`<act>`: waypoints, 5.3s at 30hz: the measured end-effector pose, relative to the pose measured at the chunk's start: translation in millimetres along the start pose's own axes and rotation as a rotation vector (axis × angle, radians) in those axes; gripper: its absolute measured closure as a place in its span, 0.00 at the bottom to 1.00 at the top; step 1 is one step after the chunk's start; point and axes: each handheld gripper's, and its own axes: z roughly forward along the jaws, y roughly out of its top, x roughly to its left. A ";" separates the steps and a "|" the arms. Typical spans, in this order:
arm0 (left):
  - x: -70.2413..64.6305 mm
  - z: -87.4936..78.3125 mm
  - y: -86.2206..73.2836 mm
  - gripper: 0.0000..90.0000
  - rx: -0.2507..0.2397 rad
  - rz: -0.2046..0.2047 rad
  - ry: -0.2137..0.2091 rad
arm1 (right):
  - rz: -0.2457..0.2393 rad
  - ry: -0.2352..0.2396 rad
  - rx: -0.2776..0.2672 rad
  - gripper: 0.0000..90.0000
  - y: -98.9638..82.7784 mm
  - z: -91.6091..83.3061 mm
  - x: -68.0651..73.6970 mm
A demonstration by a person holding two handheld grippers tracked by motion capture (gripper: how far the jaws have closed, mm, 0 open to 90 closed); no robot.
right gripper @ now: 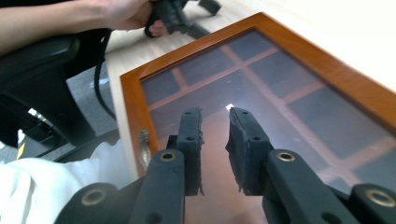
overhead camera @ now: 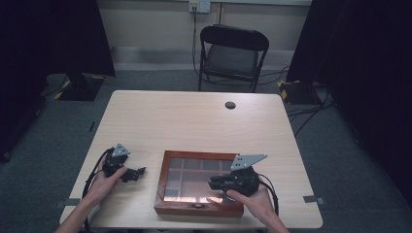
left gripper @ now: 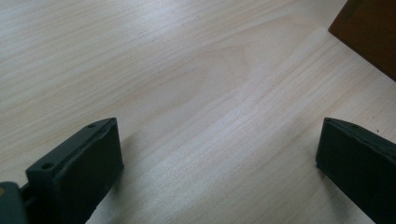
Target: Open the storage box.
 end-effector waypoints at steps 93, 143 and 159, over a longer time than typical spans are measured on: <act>-50.5 -31.0 30.0 0.18 -0.158 0.055 -0.234 | -0.134 0.164 0.102 0.92 33.0 2.8 21.4; -92.1 -43.9 49.3 0.23 -0.311 0.168 -0.360 | -0.043 -0.005 -0.070 0.28 19.6 -55.1 1.4; -88.6 -50.9 66.7 0.30 -0.370 0.137 -0.371 | -0.040 -0.117 -0.079 0.21 11.9 -68.0 -8.8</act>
